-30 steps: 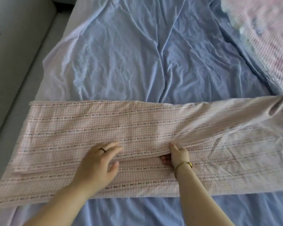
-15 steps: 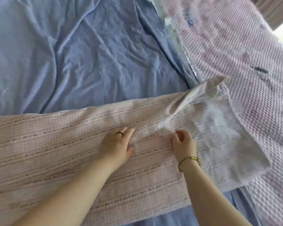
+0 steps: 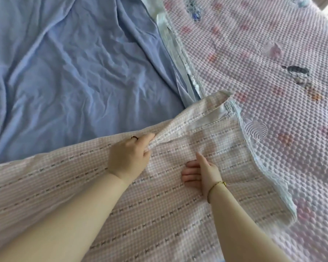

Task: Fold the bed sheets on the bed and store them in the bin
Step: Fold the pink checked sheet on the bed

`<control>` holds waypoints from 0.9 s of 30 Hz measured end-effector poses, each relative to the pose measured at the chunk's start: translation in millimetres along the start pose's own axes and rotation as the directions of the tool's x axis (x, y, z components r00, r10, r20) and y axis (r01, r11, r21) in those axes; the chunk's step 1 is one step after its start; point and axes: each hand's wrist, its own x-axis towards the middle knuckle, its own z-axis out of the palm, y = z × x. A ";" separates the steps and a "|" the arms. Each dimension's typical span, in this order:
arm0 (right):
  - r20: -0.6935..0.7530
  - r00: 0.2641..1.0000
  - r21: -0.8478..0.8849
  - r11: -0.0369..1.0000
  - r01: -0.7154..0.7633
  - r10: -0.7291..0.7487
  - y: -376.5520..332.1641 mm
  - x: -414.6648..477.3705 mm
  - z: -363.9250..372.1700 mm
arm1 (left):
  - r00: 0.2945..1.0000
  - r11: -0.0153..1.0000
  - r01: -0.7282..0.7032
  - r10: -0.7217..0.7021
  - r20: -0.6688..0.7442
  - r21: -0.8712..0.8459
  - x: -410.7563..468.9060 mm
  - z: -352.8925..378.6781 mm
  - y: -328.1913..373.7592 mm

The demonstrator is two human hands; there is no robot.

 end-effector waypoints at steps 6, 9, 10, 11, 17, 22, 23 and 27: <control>0.184 0.977 0.366 0.930 0.030 -0.104 -26.6 -6.0 0.5 | 0.980 0.962 -0.191 0.198 0.019 -0.193 -35.5 16.3 -8.0; 0.061 0.976 0.367 0.914 0.174 -0.210 -60.3 -4.2 13.8 | 0.963 0.967 -0.204 0.226 0.149 -0.154 -49.1 35.3 -14.5; -0.044 0.973 0.300 0.926 0.230 -0.228 -70.9 -2.1 17.3 | 0.959 0.972 -0.204 0.222 0.177 -0.114 -50.6 38.1 -15.2; -0.149 0.958 0.198 0.941 0.273 -0.246 -81.0 -0.6 19.6 | 0.955 0.975 -0.211 0.221 0.199 -0.073 -50.9 39.6 -15.8; -0.256 0.915 -0.178 0.946 0.272 -0.312 -92.1 11.3 18.8 | 0.918 0.973 -0.231 0.216 0.332 0.006 -49.0 33.0 -12.0; -0.252 0.874 -0.311 0.890 0.333 -0.415 -86.3 18.5 33.2 | 0.901 0.965 -0.248 0.198 0.386 0.084 -49.6 39.4 -11.0; -0.255 0.862 -0.395 0.861 0.320 -0.437 -88.3 16.6 37.3 | 0.908 0.968 -0.239 0.194 0.371 0.077 -52.0 40.4 -12.4; -0.300 0.796 -0.368 0.834 0.413 -0.526 -92.0 5.4 28.5 | 0.916 0.979 -0.206 0.191 0.354 0.004 -59.1 39.7 -17.9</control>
